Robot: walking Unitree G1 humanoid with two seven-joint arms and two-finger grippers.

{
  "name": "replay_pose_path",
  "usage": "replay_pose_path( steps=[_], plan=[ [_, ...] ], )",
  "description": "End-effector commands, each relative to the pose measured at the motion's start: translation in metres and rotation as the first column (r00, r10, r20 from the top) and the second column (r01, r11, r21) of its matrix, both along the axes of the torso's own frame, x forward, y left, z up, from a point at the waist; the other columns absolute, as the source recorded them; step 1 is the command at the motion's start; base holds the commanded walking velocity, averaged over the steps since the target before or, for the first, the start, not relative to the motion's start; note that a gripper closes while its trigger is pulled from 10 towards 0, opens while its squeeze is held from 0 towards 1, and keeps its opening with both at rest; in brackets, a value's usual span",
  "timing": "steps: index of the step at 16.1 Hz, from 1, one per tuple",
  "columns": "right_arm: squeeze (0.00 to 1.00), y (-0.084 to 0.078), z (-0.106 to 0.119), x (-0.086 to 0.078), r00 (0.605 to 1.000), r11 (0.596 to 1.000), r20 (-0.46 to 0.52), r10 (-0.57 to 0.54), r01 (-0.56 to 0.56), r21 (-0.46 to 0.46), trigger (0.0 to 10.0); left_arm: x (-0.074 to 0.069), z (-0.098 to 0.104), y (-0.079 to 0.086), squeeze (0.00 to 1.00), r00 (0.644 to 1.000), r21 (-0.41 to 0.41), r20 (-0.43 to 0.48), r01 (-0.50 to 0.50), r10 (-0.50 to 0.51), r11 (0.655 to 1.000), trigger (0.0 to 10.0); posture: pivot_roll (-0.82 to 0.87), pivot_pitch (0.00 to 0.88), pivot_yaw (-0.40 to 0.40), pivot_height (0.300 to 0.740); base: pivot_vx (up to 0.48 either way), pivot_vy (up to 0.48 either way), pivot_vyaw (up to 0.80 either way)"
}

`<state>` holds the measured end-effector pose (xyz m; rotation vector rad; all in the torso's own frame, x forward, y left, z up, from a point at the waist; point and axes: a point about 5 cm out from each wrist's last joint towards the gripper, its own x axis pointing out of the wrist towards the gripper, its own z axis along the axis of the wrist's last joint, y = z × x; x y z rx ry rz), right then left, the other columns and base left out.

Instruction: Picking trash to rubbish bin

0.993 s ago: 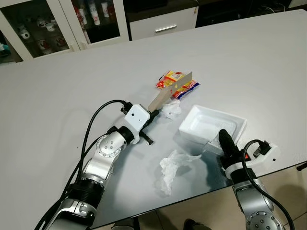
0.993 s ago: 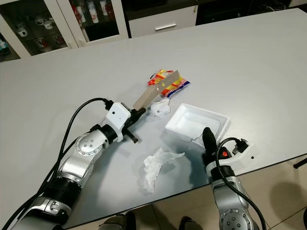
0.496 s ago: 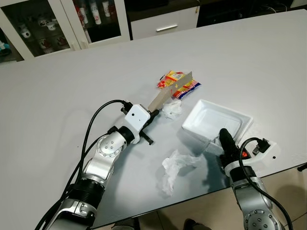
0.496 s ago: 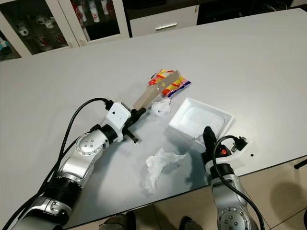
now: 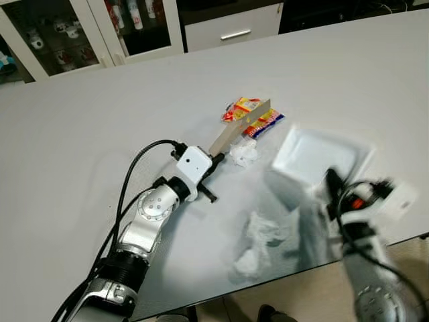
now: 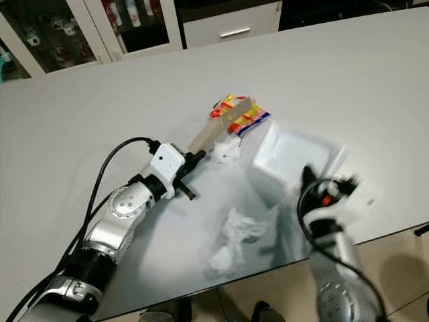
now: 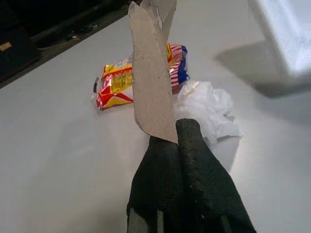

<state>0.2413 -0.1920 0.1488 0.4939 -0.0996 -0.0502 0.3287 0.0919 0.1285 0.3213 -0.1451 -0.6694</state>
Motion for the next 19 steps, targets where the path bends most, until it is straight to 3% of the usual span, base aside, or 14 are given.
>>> replay_pose_path(
  steps=[1,8,9,10,11,12,15,19],
  plan=[
    [0.00,0.002,0.013,-0.002,0.999,0.997,0.037,-0.009,0.012,-0.082,10.0,0.002,0.003,0.000,0.00,1.000,0.005,0.018,-0.011,0.011,1.000,0.0,0.12,0.141,0.088,0.740,0.000,0.000,0.00],
    [0.00,0.000,0.040,-0.015,0.991,0.944,0.106,-0.083,0.112,-0.309,10.0,0.007,0.008,0.000,0.00,0.993,-0.035,0.051,-0.100,0.102,0.994,0.0,0.11,0.131,0.071,0.740,0.000,0.000,0.00],
    [0.00,0.000,0.044,-0.018,0.989,0.928,0.118,-0.094,0.130,-0.348,10.0,0.008,0.009,-0.001,0.00,0.991,-0.041,0.052,-0.118,0.120,0.992,0.6,0.10,0.129,0.068,0.740,0.000,0.000,0.00],
    [0.00,0.002,0.047,-0.022,0.986,0.905,0.126,-0.111,0.153,-0.397,10.0,0.009,0.011,-0.002,0.00,0.989,-0.048,0.048,-0.135,0.137,0.990,3.3,0.09,0.127,0.066,0.740,0.000,0.000,0.00],
    [0.00,0.002,0.048,-0.025,0.984,0.897,0.127,-0.124,0.166,-0.410,10.0,0.009,0.012,-0.004,0.00,0.989,-0.066,0.042,-0.137,0.140,0.988,4.7,0.09,0.127,0.063,0.740,0.000,0.000,0.00],
    [0.00,0.002,0.047,-0.029,0.982,0.893,0.120,-0.144,0.182,-0.412,10.0,0.009,0.015,-0.006,0.00,0.990,-0.086,0.032,-0.138,0.141,0.987,10.0,0.08,0.124,0.057,0.740,0.000,0.000,0.00],
    [0.00,0.003,0.044,-0.037,0.978,0.883,0.094,-0.187,0.210,-0.419,10.0,0.011,0.025,-0.013,0.00,0.990,-0.136,0.034,-0.130,0.136,0.982,10.0,0.07,0.119,0.048,0.740,0.000,0.000,-0.13],
    [0.00,0.003,0.044,-0.040,0.976,0.876,0.085,-0.202,0.218,-0.429,10.0,0.011,0.031,-0.020,0.00,0.991,-0.176,0.033,-0.122,0.130,0.977,10.0,0.05,0.113,0.039,0.740,0.000,0.000,-0.78]
  ],
)
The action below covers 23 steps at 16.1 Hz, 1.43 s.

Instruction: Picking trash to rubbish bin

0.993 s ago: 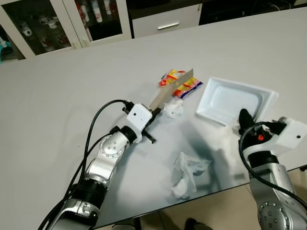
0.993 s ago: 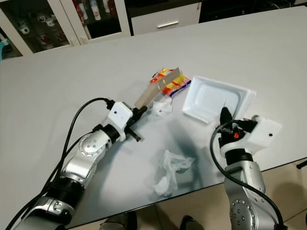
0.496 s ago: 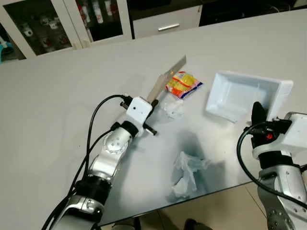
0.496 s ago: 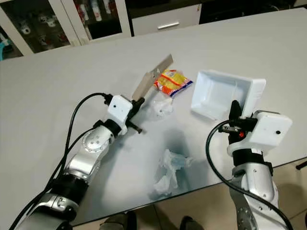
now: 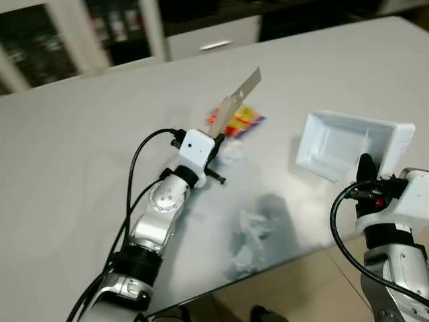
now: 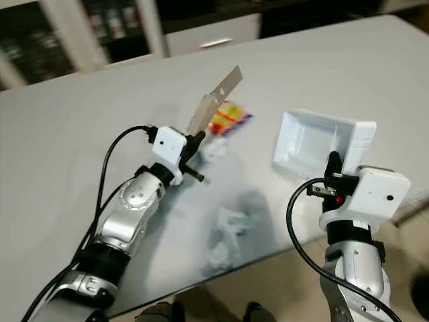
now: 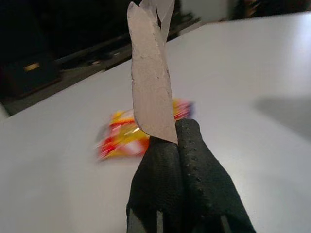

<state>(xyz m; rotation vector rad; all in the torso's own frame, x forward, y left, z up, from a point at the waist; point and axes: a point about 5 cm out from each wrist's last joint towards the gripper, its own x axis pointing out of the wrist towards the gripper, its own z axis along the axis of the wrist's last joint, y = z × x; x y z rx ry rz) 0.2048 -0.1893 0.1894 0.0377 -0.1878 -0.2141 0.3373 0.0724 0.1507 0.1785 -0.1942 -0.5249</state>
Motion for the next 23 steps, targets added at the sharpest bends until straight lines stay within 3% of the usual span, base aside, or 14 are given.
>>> replay_pose_path(
  steps=[1,6,15,23],
  plan=[
    [0.00,0.000,0.004,-0.005,1.000,1.000,0.004,-0.019,0.019,-0.012,10.0,0.002,0.012,-0.003,0.00,1.000,-0.027,0.028,-0.001,0.002,1.000,10.0,0.05,0.111,0.036,0.740,0.000,0.000,-0.80],
    [0.00,0.000,0.006,-0.011,1.000,0.999,-0.002,-0.031,0.031,-0.019,10.0,0.002,0.021,-0.008,0.00,0.999,-0.058,0.045,0.006,-0.004,0.998,10.0,0.04,0.110,0.030,0.740,0.000,0.000,-0.79],
    [0.00,0.003,0.007,-0.013,0.999,0.999,-0.015,-0.040,0.040,-0.019,10.0,-0.002,0.023,-0.019,0.00,0.995,-0.103,-0.006,0.094,-0.095,0.990,10.0,0.03,0.111,0.033,0.740,0.000,0.000,-0.79],
    [0.00,0.006,0.007,-0.009,0.999,0.999,-0.017,-0.033,0.033,-0.016,10.0,-0.004,0.021,-0.019,0.00,0.994,-0.089,-0.026,0.105,-0.108,0.990,10.0,0.03,0.112,0.038,0.740,0.000,0.000,-0.79]
  ],
)
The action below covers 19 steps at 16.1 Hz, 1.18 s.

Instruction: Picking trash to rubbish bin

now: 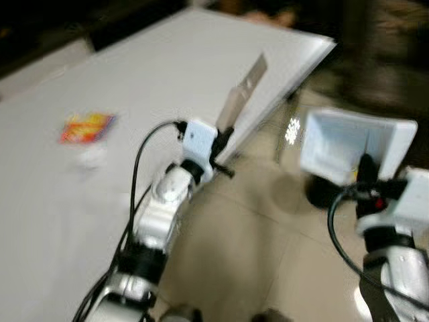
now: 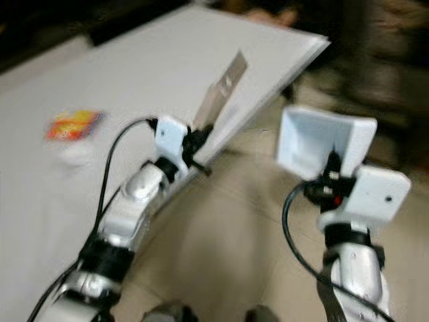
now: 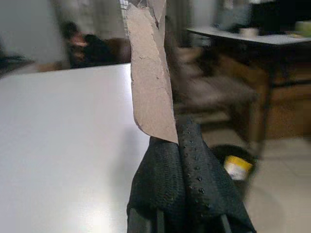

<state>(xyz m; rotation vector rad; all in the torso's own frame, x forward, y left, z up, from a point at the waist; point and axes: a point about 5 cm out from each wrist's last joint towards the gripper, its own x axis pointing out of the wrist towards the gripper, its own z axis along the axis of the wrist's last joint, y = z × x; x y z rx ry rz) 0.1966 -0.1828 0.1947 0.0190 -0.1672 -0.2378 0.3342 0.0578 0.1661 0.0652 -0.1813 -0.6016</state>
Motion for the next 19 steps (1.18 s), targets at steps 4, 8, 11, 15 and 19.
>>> replay_pose_path(
  steps=[4,8,11,15,19],
  plan=[
    [0.00,0.000,0.001,0.001,1.000,1.000,0.003,-0.007,0.007,-0.002,10.0,-0.001,0.002,-0.005,0.00,0.999,0.021,0.011,0.033,-0.033,0.999,10.0,0.03,0.110,0.042,0.740,0.000,0.000,-0.79],
    [0.00,0.000,0.001,0.001,1.000,1.000,0.005,-0.007,0.007,-0.003,10.0,-0.002,0.001,-0.007,0.00,0.999,0.029,0.010,0.049,-0.049,0.998,10.0,0.03,0.108,0.042,0.740,0.000,0.000,-0.79],
    [0.00,0.001,0.002,0.001,1.000,1.000,0.012,-0.003,0.003,0.000,10.0,-0.003,0.001,-0.007,0.00,0.998,0.009,0.006,0.061,-0.061,0.998,10.0,0.03,0.108,0.042,0.740,0.000,0.000,0.00],
    [0.00,0.001,0.001,0.002,1.000,1.000,0.011,0.000,0.000,-0.006,10.0,-0.007,0.000,-0.011,0.00,0.992,0.006,0.005,0.128,-0.128,0.992,10.0,0.03,0.108,0.042,0.740,0.000,0.000,0.00],
    [0.00,0.002,0.001,0.001,1.000,1.000,0.009,0.001,-0.001,-0.008,10.0,-0.010,0.000,-0.013,0.00,0.987,-0.002,-0.001,0.161,-0.161,0.987,10.0,0.03,0.114,0.043,0.740,0.255,0.000,0.00]
  ],
)
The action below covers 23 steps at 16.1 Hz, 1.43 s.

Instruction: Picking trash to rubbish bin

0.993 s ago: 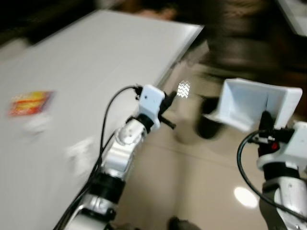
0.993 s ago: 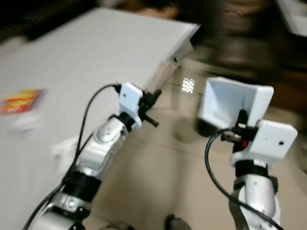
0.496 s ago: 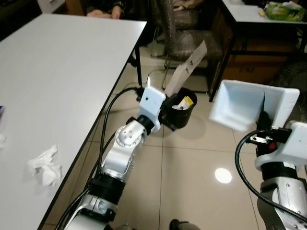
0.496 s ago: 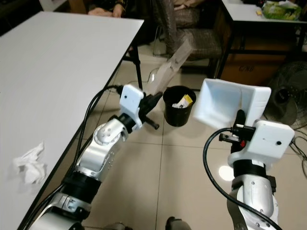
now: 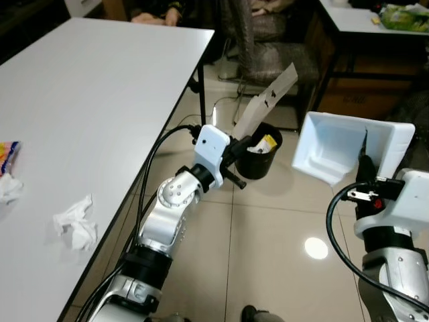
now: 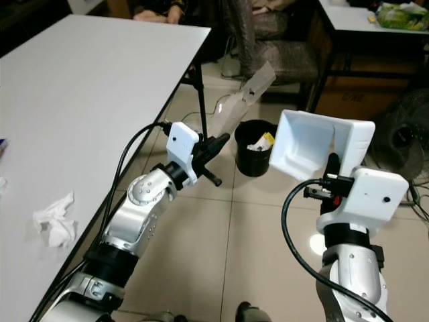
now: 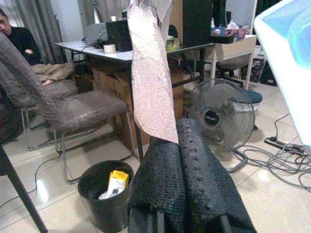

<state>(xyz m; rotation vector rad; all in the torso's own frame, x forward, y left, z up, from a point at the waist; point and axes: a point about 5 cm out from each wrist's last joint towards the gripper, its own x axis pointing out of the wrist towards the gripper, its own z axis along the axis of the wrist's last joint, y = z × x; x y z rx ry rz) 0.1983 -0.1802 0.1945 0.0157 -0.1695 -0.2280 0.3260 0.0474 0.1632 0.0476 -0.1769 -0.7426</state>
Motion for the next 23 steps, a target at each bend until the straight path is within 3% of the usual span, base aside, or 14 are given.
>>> replay_pose_path(
  steps=[1,8,16,23],
  plan=[
    [0.00,-0.0004,0.0013,-0.0006,1.000,1.000,0.006,-0.009,0.009,-0.004,10.0,-0.0023,0.0030,-0.0024,0.00,1.000,-0.001,0.010,0.023,-0.023,1.000,10.0,0.03,0.115,0.044,0.740,0.382,0.000,0.00],
    [0.00,0.0007,-0.0002,-0.0005,1.000,1.000,-0.004,-0.007,0.007,0.001,10.0,-0.0046,0.0015,-0.0037,0.00,0.999,0.002,0.004,0.047,-0.047,0.999,10.0,0.02,0.118,0.046,0.740,0.410,0.000,0.00],
    [0.00,0.0023,-0.0007,-0.0002,1.000,1.000,-0.008,0.003,-0.003,0.008,10.0,-0.0090,-0.0004,-0.0074,0.00,0.996,0.012,0.002,0.084,-0.084,0.996,10.0,0.02,0.123,0.044,0.740,0.443,0.000,-0.74],
    [0.00,0.0043,0.0005,0.0007,1.000,1.000,0.001,0.018,-0.018,0.006,10.0,-0.0098,-0.0021,-0.0074,0.00,0.996,0.020,-0.006,0.085,-0.085,0.996,10.0,0.02,0.125,0.044,0.740,0.454,0.000,0.00]
  ],
)
